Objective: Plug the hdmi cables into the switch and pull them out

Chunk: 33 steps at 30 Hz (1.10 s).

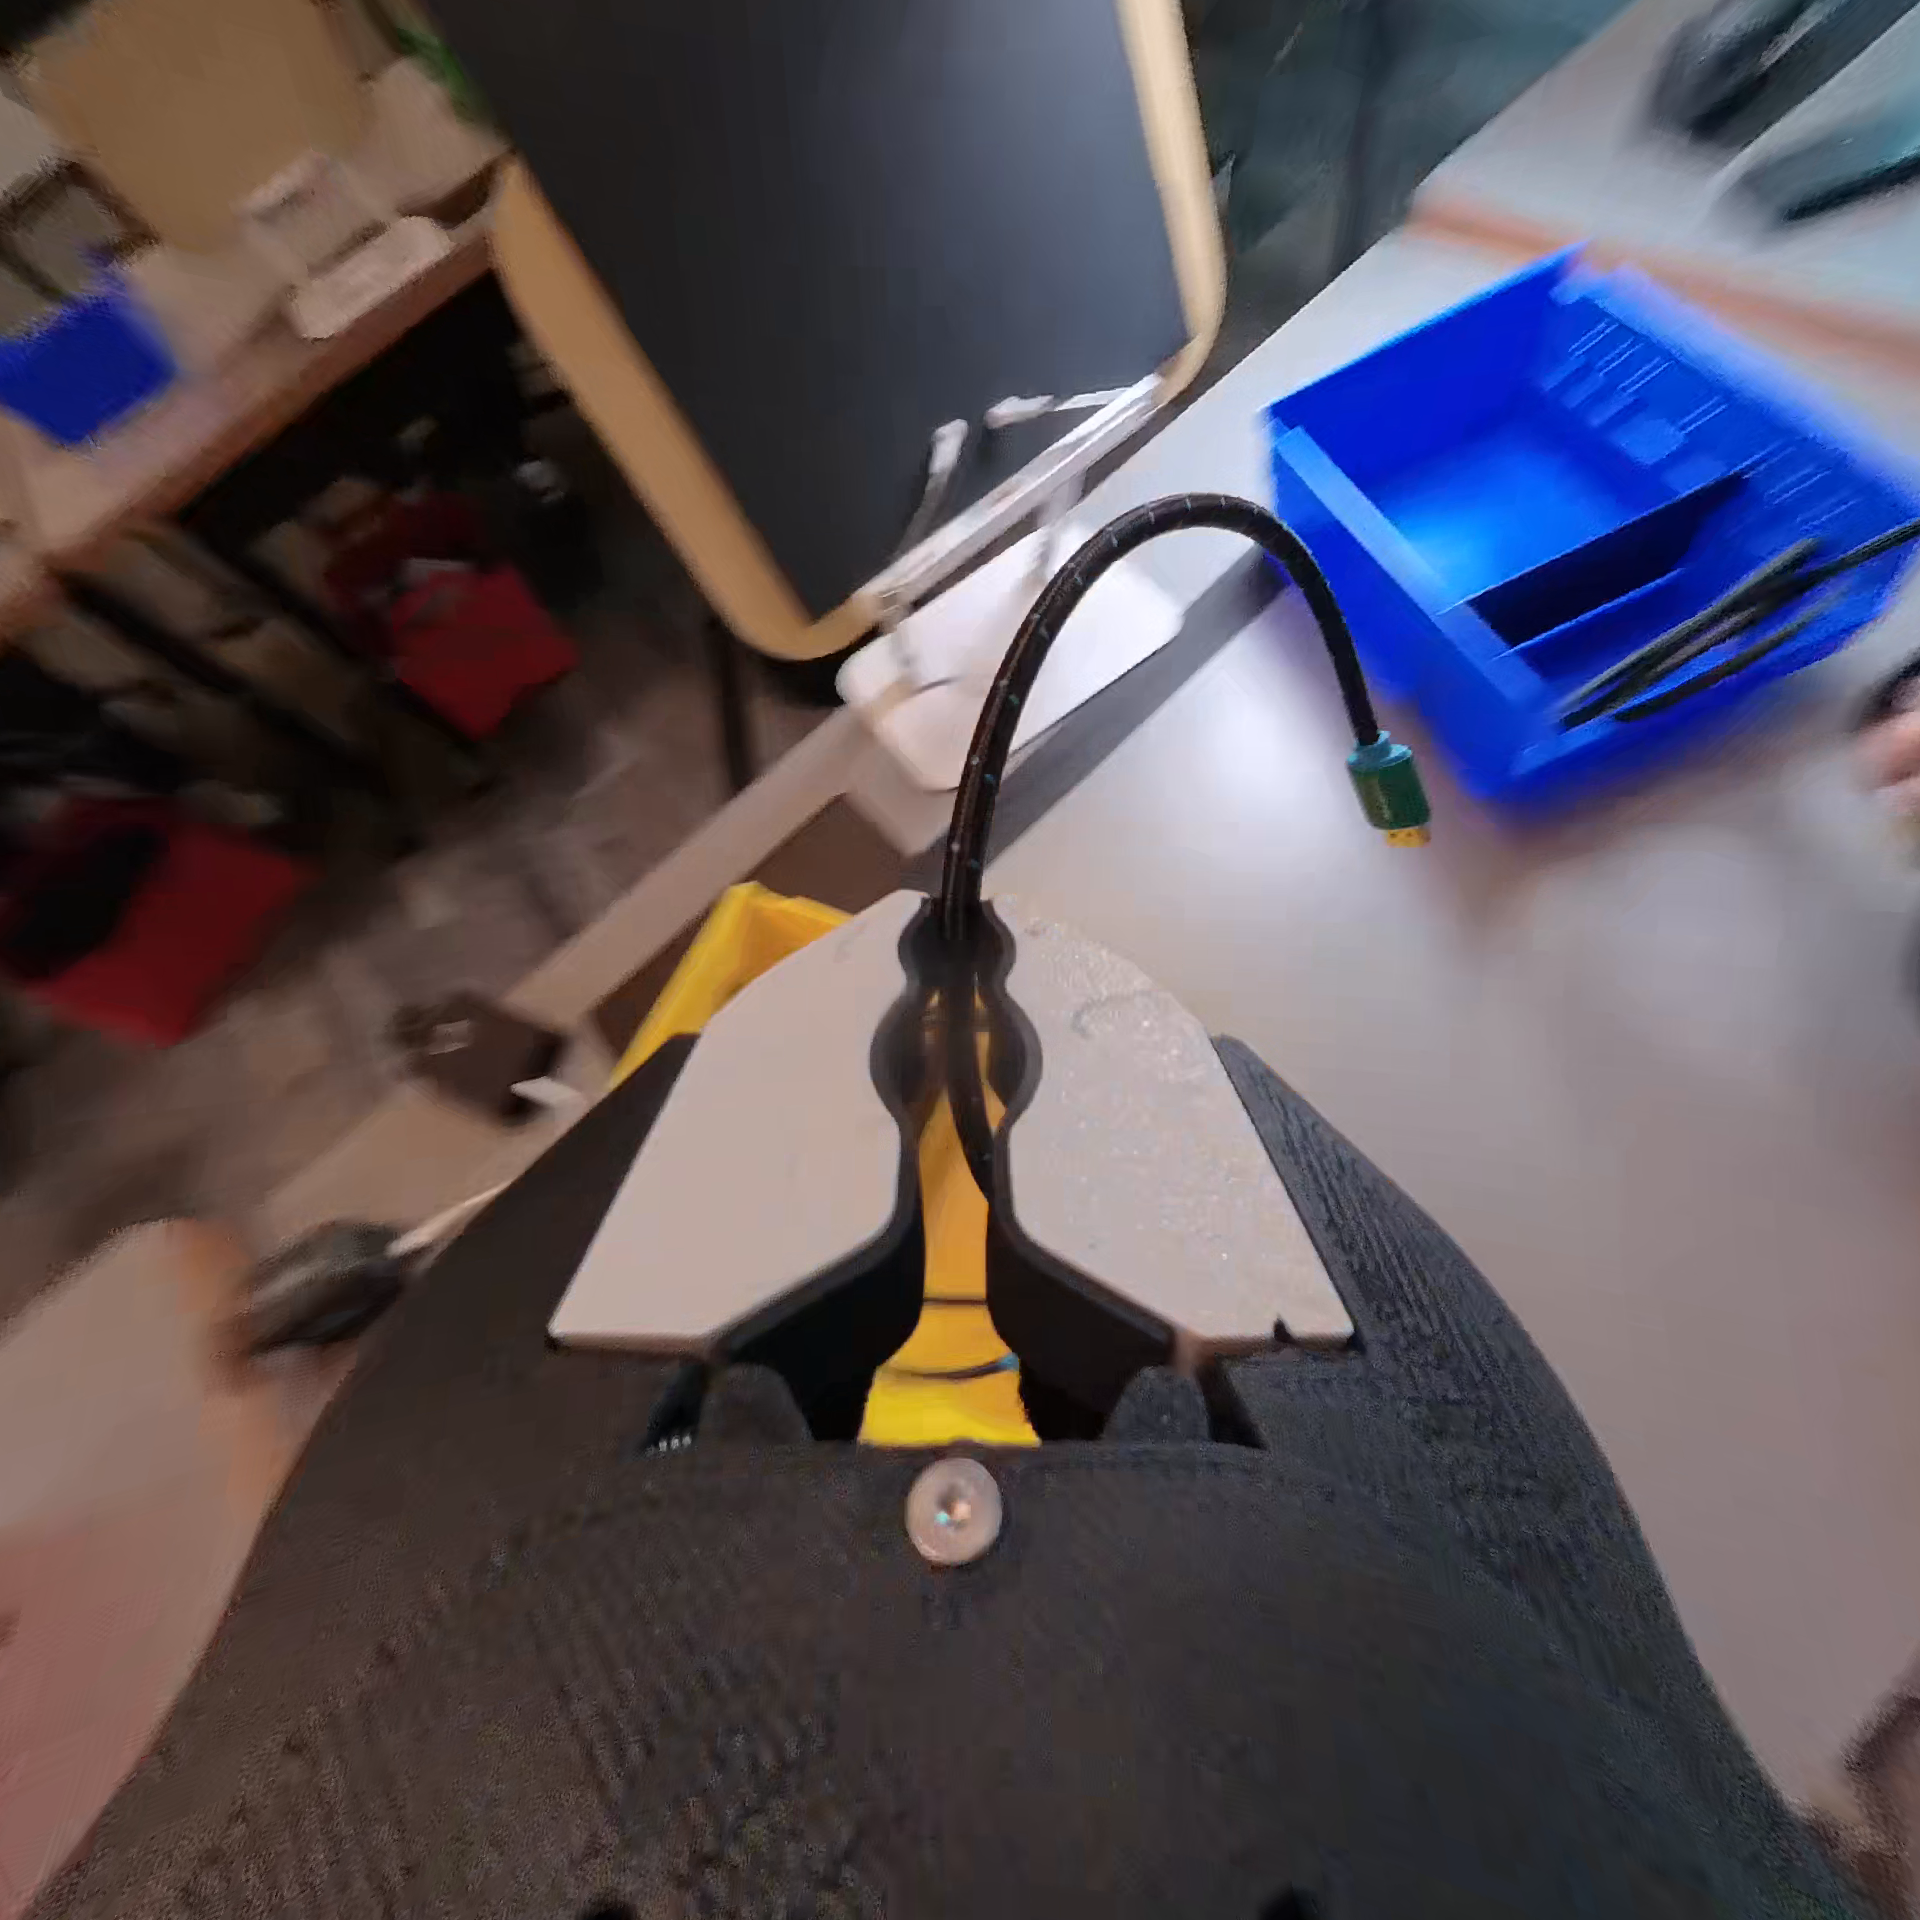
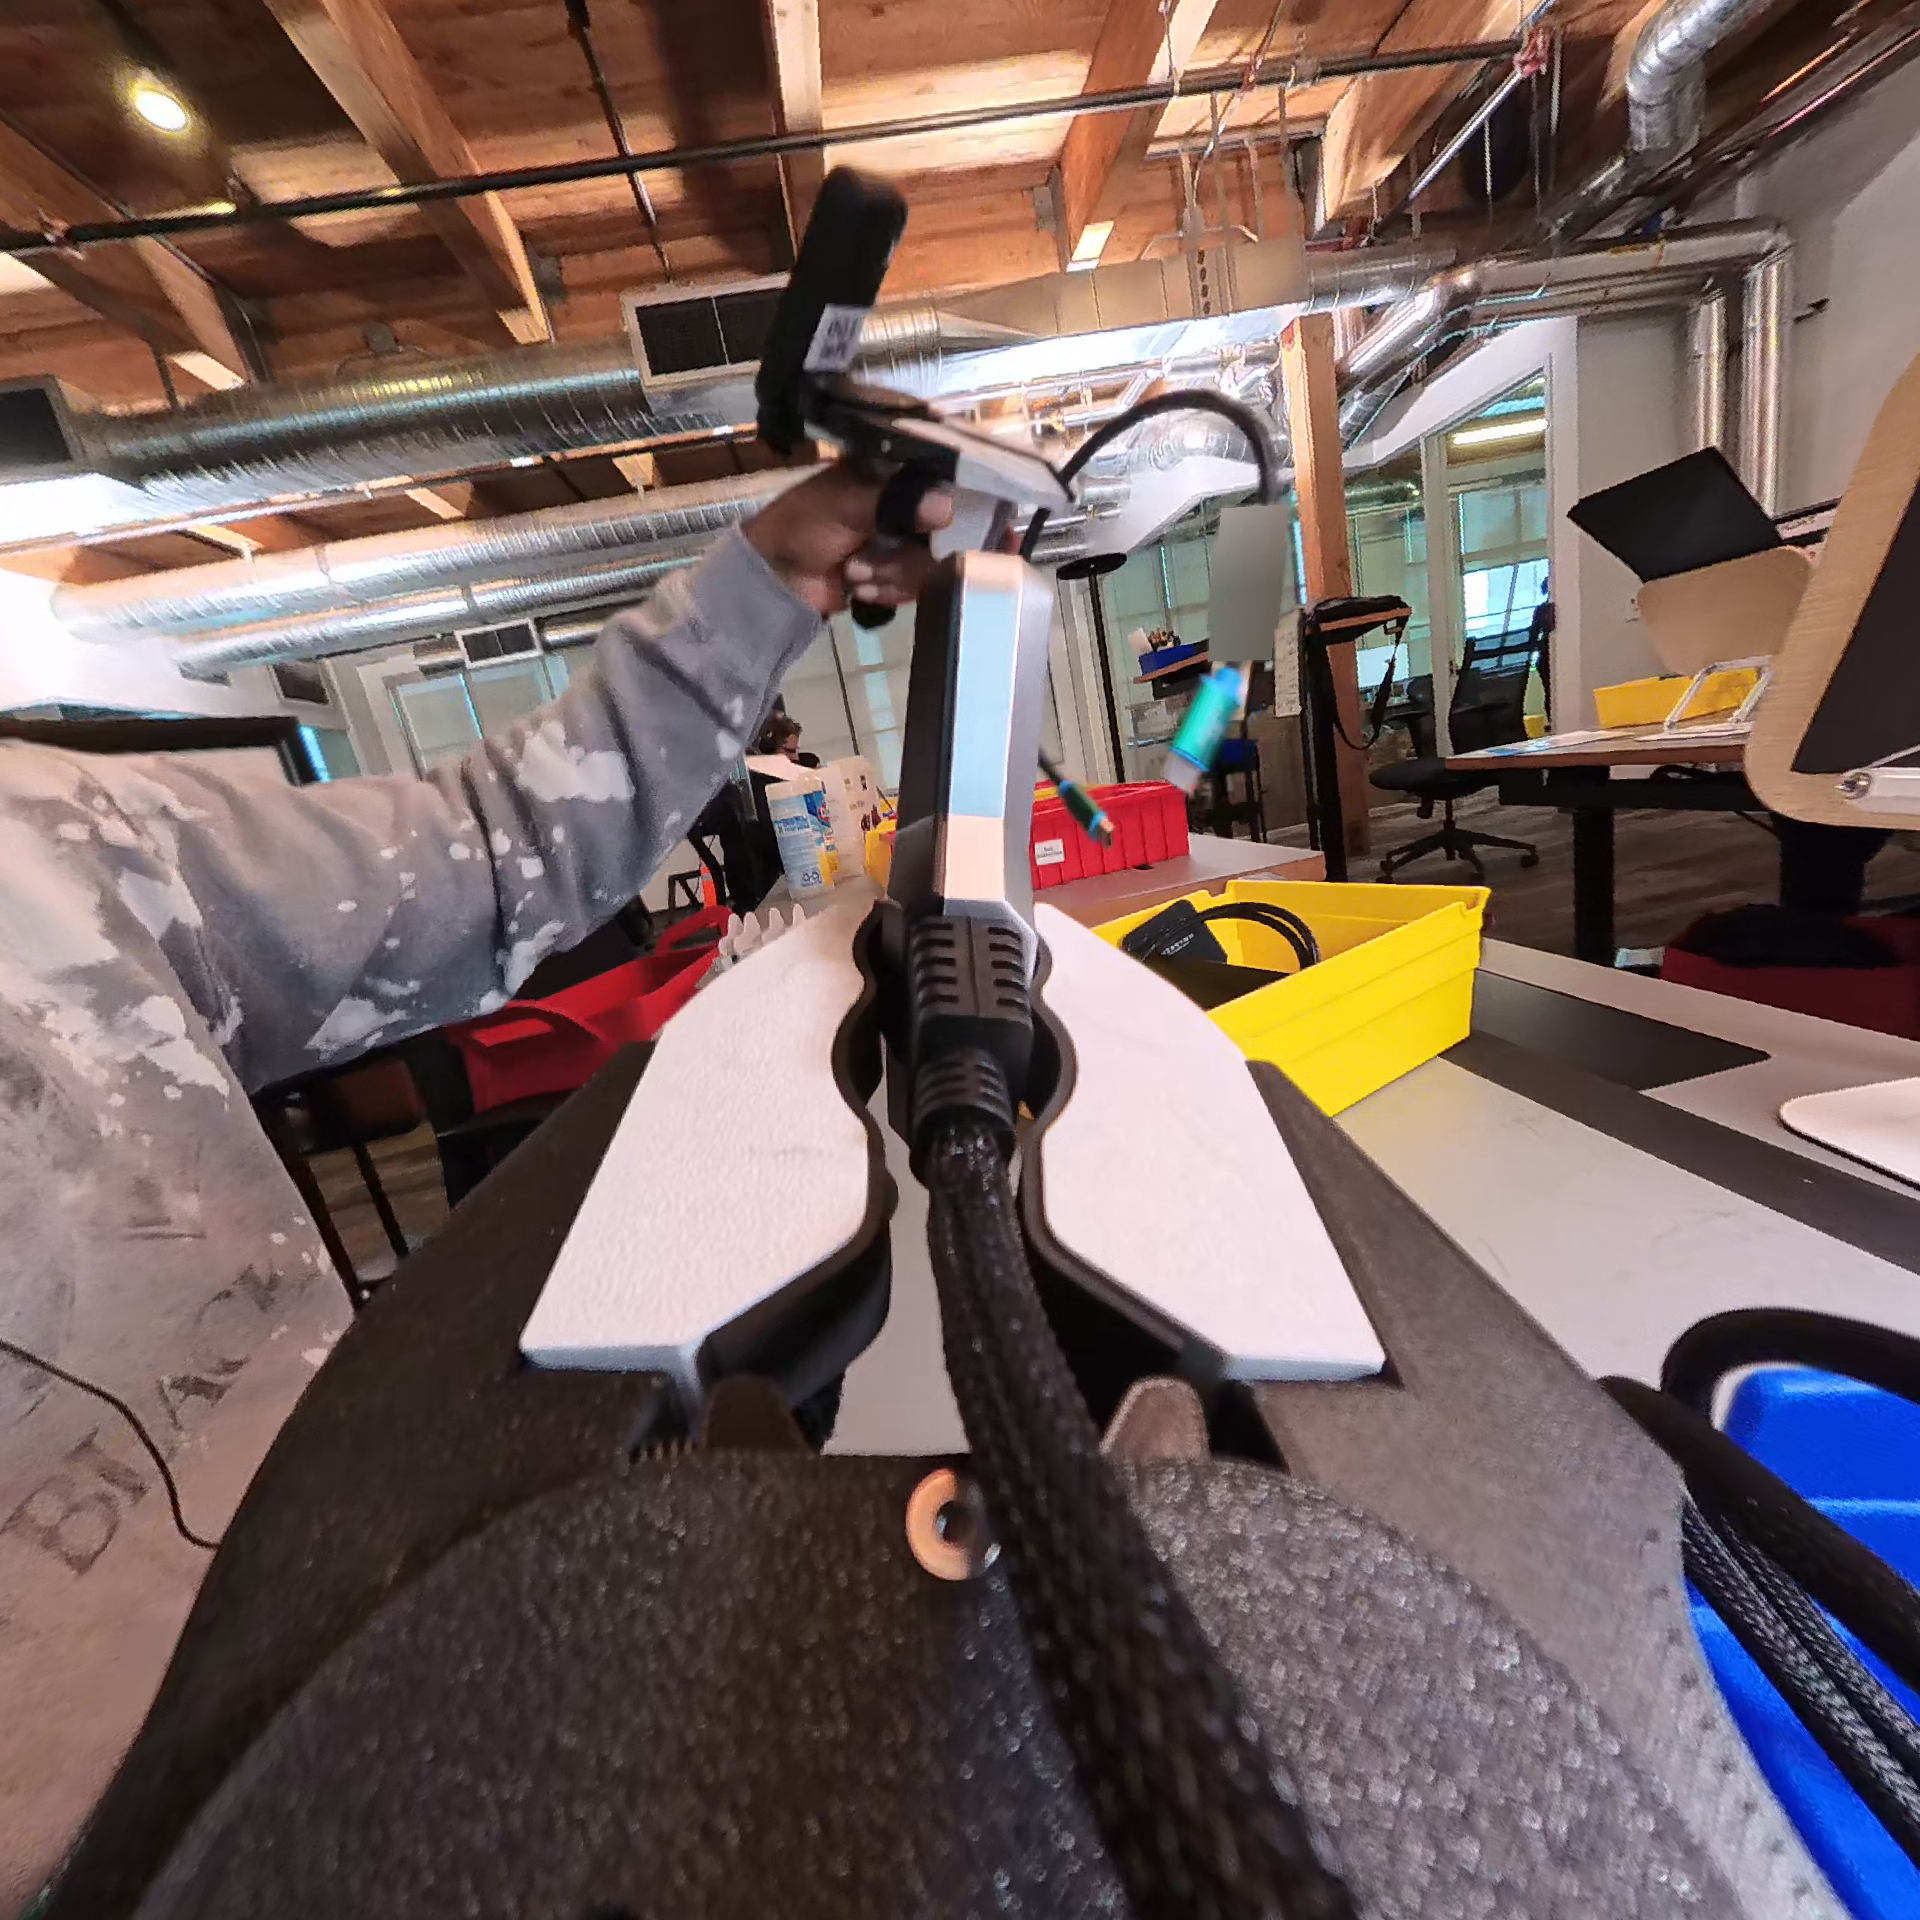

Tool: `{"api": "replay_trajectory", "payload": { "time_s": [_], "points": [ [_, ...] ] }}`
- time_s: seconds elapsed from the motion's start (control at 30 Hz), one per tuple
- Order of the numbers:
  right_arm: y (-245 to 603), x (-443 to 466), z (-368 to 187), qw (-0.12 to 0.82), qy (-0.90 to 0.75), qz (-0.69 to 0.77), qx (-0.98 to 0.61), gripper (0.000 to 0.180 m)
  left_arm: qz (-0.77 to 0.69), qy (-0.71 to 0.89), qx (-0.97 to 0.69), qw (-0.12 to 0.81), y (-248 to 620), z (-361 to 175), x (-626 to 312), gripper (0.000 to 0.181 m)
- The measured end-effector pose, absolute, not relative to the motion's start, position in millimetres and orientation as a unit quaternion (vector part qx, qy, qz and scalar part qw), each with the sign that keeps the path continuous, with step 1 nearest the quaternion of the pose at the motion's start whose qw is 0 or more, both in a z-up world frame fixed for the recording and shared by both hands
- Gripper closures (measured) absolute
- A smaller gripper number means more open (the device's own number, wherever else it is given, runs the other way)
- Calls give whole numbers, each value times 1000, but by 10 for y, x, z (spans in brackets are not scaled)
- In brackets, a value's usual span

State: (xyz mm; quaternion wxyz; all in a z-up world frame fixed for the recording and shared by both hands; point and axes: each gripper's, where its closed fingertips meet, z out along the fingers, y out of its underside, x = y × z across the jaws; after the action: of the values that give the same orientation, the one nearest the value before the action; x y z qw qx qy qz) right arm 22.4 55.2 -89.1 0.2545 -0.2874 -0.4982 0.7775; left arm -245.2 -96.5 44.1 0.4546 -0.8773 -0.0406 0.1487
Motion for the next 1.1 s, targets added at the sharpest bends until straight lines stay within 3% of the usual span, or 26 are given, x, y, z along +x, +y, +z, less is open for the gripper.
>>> {"api": "replay_trajectory", "payload": {
  "time_s": [0.03, 0.27, 0.43, 0.67, 0.83, 0.93, 1.1],
  "points": [
    [575, 225, -887, 254, -493, 780, -289, 159, 103, -54, -872, 476, -904, 344, -2332, 174],
    [746, 234, -891, 250, -469, 790, -305, 158, -163, -174, -800, 550, -626, -991, -1655, 173],
    [806, 209, -930, 243, -462, 793, -314, 158, -229, -252, -743, 576, -657, -1808, -1367, 173],
    [787, 154, -1013, 231, -468, 789, -325, 158, -150, -241, -771, 570, -918, -2186, -1047, 172],
    [749, 118, -1068, 229, -478, 781, -330, 159, -18, -162, -822, 546, -1144, -2137, -1034, 156],
    [720, 87, -1112, 226, -483, 777, -333, 158, 27, -83, -838, 539, -1102, -1998, -944, 154],
    [716, 55, -1158, 228, -487, 772, -339, 158, 32, 99, -883, 459, -648, -2256, -654, 151]
  ]
}}
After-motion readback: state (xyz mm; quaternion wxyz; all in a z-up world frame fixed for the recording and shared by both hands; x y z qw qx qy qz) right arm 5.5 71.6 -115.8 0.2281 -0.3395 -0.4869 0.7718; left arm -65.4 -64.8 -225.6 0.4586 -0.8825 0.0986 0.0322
